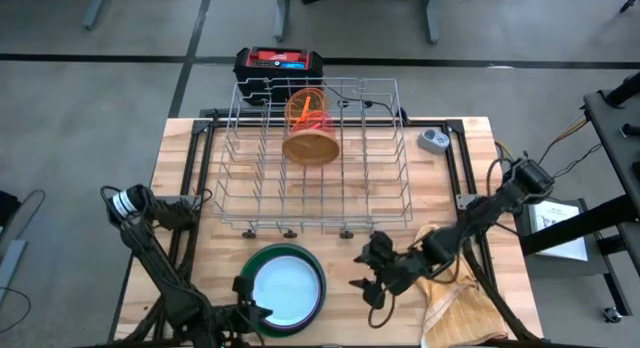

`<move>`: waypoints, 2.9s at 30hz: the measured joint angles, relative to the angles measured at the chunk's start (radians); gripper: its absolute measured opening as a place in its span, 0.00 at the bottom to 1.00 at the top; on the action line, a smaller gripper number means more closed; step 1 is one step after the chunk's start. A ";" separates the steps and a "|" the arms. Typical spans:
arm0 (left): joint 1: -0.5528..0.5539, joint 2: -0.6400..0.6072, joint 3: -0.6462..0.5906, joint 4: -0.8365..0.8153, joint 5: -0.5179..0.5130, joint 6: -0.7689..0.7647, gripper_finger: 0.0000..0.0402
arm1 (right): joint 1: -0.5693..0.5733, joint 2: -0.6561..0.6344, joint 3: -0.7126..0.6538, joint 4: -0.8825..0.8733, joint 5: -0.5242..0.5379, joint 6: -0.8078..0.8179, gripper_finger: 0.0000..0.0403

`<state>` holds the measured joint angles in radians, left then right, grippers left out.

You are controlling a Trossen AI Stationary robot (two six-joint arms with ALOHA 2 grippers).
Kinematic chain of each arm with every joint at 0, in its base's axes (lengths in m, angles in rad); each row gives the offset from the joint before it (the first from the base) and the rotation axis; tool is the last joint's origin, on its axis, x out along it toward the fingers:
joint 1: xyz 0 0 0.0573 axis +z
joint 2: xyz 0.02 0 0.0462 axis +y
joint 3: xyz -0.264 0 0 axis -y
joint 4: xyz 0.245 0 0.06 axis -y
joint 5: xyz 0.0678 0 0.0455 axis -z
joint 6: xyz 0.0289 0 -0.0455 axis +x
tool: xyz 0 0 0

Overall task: Sort dishes
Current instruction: Put the white plate into the dish rack

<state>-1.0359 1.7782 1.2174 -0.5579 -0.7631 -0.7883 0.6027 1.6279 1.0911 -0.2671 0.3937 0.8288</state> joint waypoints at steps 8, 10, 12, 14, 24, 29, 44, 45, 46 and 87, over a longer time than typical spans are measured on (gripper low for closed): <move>-0.001 0.057 0.000 -0.003 0.022 -0.044 0.00 | -0.038 0.168 0.100 0.016 -0.002 0.068 0.71; -0.001 0.069 0.000 -0.007 0.022 -0.057 0.00 | -0.055 0.203 0.123 0.014 -0.003 0.063 0.70; -0.001 0.081 0.000 -0.011 0.022 -0.082 0.00 | -0.071 0.234 0.144 0.014 -0.003 0.046 0.69; -0.001 0.095 0.000 -0.011 0.022 -0.105 0.00 | -0.083 0.246 0.156 0.008 -0.004 0.029 0.69; 0.002 0.190 0.000 -0.014 -0.006 -0.209 0.00 | -0.128 0.260 0.177 0.011 -0.009 -0.027 0.68; 0.004 0.223 0.002 -0.009 -0.063 -0.247 0.00 | -0.145 0.260 0.174 0.012 -0.007 -0.064 0.67; 0.006 0.222 0.000 -0.009 -0.068 -0.250 0.00 | -0.166 0.261 0.247 0.022 0.016 -0.161 0.77; 0.006 0.222 0.000 -0.009 -0.068 -0.250 0.00 | -0.169 0.261 0.248 0.031 0.002 -0.161 0.77; 0.006 0.222 0.000 -0.009 -0.068 -0.250 0.00 | -0.172 0.261 0.248 0.043 -0.014 -0.161 0.78; 0.011 0.224 0.072 0.025 -0.107 -0.141 0.00 | -0.231 0.382 0.264 0.195 -0.152 -0.159 0.03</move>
<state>-1.0248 2.0022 1.2890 -0.5327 -0.8700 -0.9290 0.3717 2.0102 1.3548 -0.0720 0.2420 0.6696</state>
